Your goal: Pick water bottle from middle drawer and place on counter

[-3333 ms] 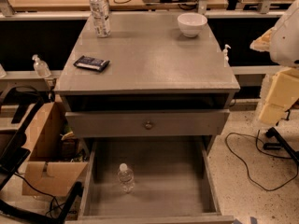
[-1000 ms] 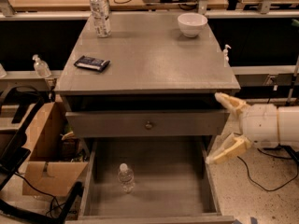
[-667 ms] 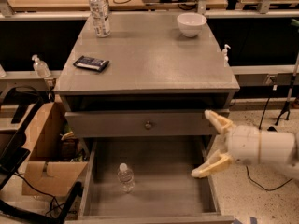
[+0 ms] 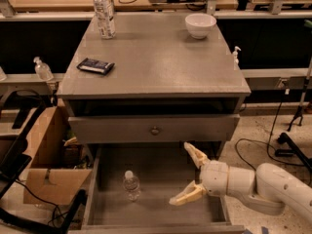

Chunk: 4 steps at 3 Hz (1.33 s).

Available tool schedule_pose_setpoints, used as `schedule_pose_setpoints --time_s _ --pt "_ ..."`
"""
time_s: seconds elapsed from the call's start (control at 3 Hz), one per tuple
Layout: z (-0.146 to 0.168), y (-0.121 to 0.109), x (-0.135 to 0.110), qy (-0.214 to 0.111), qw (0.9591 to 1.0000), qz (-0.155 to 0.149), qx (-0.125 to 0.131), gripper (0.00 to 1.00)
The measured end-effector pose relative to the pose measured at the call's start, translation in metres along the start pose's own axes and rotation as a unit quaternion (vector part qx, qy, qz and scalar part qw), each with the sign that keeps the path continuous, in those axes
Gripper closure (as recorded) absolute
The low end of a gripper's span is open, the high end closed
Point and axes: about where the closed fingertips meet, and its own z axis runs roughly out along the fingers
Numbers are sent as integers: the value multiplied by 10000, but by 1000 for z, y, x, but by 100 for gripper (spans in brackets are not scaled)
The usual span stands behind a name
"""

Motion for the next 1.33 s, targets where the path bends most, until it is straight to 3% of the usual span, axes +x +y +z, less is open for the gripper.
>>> schedule_pose_setpoints --time_s 0.67,1.33 --pt "13 0 20 -17 9997 238 -86 0" --pt "79 -14 97 -118 9977 594 -314 0"
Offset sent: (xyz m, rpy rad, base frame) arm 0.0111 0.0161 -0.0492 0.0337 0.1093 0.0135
